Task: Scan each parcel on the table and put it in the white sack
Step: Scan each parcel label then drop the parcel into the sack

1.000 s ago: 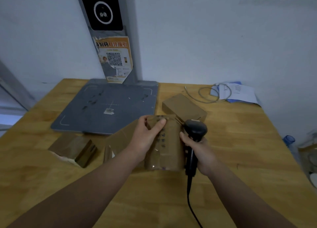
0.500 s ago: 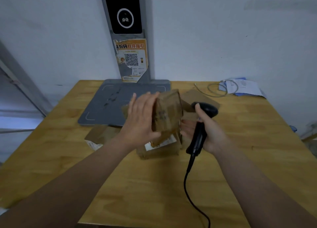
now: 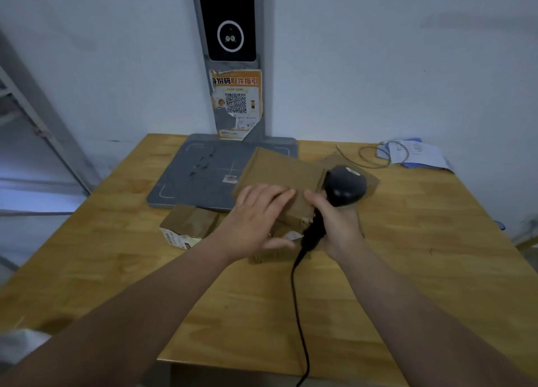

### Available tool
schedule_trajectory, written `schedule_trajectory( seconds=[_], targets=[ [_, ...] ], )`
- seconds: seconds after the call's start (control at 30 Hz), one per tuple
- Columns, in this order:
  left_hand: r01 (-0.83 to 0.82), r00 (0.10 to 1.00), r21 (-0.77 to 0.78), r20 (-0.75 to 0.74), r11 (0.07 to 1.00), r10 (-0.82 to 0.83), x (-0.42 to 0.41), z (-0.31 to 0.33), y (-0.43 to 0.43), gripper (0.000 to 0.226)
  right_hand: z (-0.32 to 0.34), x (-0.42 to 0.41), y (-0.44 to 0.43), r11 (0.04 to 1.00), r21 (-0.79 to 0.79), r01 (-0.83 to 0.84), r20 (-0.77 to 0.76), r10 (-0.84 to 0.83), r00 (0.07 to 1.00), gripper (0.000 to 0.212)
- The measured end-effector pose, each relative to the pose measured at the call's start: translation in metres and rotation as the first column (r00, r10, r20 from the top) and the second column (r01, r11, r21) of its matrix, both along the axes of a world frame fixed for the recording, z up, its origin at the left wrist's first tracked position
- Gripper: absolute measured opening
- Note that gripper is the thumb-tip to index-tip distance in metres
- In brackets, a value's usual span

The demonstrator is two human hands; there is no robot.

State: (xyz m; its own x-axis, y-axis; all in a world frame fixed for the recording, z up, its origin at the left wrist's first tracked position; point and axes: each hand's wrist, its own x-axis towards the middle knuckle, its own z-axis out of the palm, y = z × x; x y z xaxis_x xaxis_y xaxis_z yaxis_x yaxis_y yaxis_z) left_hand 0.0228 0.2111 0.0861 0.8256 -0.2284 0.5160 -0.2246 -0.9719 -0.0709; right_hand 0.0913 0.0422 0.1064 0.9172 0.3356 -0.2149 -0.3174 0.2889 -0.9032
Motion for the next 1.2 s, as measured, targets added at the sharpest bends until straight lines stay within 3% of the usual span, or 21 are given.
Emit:
schedule_trajectory(
  seconds=[0.03, 0.07, 0.1, 0.13, 0.17, 0.2, 0.23, 0.27, 0.4, 0.5, 0.57, 0.63, 0.73, 0.83, 0.9, 0.93, 1.03, 1.1, 1.2],
  targets=[
    [-0.117, 0.991, -0.231, -0.091, 0.966, 0.098, -0.004, 0.009, -0.006, 0.086, -0.004, 0.000, -0.008, 0.998, -0.054, -0.015, 0.100, 0.020, 0.995, 0.040],
    [-0.257, 0.966, -0.468, -0.161, 0.845, 0.204, -0.005, 0.017, -0.010, 0.085, -0.008, -0.001, -0.016, 0.993, -0.114, -0.033, 0.176, 0.053, 0.983, 0.043],
    [-0.367, 0.929, -0.672, -0.236, 0.643, 0.284, -0.004, 0.024, -0.013, 0.081, -0.012, -0.001, -0.023, 0.987, -0.150, -0.057, 0.220, 0.090, 0.971, 0.046],
    [-0.450, 0.889, -0.812, -0.367, 0.372, 0.274, -0.001, 0.031, -0.013, 0.078, -0.014, -0.002, -0.029, 0.983, -0.160, -0.090, 0.242, 0.127, 0.962, 0.050],
    [-0.518, 0.850, -0.852, -0.504, 0.072, 0.151, 0.002, 0.039, -0.012, 0.078, -0.017, -0.003, -0.033, 0.980, -0.158, -0.122, 0.250, 0.159, 0.955, 0.053],
    [-0.582, 0.808, -0.795, -0.588, -0.170, -0.018, 0.004, 0.043, -0.010, 0.079, -0.019, -0.004, -0.036, 0.976, -0.159, -0.152, 0.250, 0.188, 0.950, 0.055],
    [-0.622, 0.779, -0.728, -0.610, -0.287, -0.142, 0.005, 0.043, -0.006, 0.075, -0.020, -0.003, -0.038, 0.971, -0.160, -0.177, 0.245, 0.213, 0.946, 0.056],
    [-0.637, 0.769, -0.702, -0.608, -0.317, -0.200, 0.004, 0.041, -0.005, 0.067, -0.020, -0.002, -0.040, 0.967, -0.166, -0.194, 0.237, 0.230, 0.944, 0.057],
    [-0.478, 0.877, -0.813, -0.463, -0.332, -0.129, 0.001, 0.025, -0.006, 0.045, -0.008, 0.004, -0.044, 0.959, -0.104, -0.263, 0.223, 0.281, 0.934, 0.056],
    [-0.274, 0.961, -0.950, -0.278, -0.152, 0.005, 0.000, 0.022, -0.010, 0.056, -0.002, 0.010, -0.043, 0.961, 0.089, -0.261, 0.088, 0.253, 0.963, 0.055],
    [-0.151, 0.984, -0.988, -0.152, -0.020, 0.098, 0.001, 0.024, -0.013, 0.060, -0.002, 0.015, -0.043, 0.971, 0.117, -0.210, -0.008, 0.213, 0.977, 0.058],
    [-0.063, 0.975, -0.998, -0.068, -0.031, 0.214, 0.004, 0.029, -0.020, 0.066, -0.005, 0.016, -0.042, 0.982, 0.107, -0.153, -0.090, 0.163, 0.982, 0.072],
    [-0.069, 0.965, -0.992, -0.093, -0.106, 0.244, 0.013, 0.031, -0.033, 0.086, -0.006, 0.011, -0.032, 0.985, 0.146, -0.089, -0.149, 0.111, 0.983, 0.069],
    [-0.107, 0.986, -0.991, -0.116, -0.082, 0.119, 0.018, 0.031, -0.038, 0.071, 0.002, 0.014, -0.026, 0.983, 0.174, -0.062, -0.105, 0.082, 0.991, 0.075],
    [-0.127, 0.989, -0.989, -0.132, -0.069, 0.073, 0.019, 0.036, -0.028, 0.064, 0.007, 0.023, -0.035, 0.984, 0.172, -0.036, -0.089, 0.052, 0.995, 0.063],
    [-0.161, 0.986, -0.987, -0.161, -0.013, 0.040, 0.018, 0.039, -0.022, 0.065, 0.009, 0.029, -0.042, 0.988, 0.145, -0.054, -0.079, 0.066, 0.995, 0.057],
    [-0.248, 0.955, -0.950, -0.273, 0.187, -0.120, 0.015, 0.048, -0.011, 0.058, 0.012, 0.041, -0.058, 0.969, -0.017, -0.248, -0.030, 0.248, 0.968, 0.062],
    [-0.229, 0.951, -0.957, -0.259, 0.176, -0.171, 0.017, 0.052, -0.013, 0.052, 0.011, 0.040, -0.058, 0.912, -0.069, -0.404, -0.043, 0.402, 0.915, 0.054],
    [-0.192, 0.979, -0.973, -0.199, 0.128, -0.041, 0.029, 0.047, -0.023, 0.059, 0.003, 0.028, -0.050, 0.871, 0.020, -0.490, -0.095, 0.490, 0.867, 0.038]
  ],
)
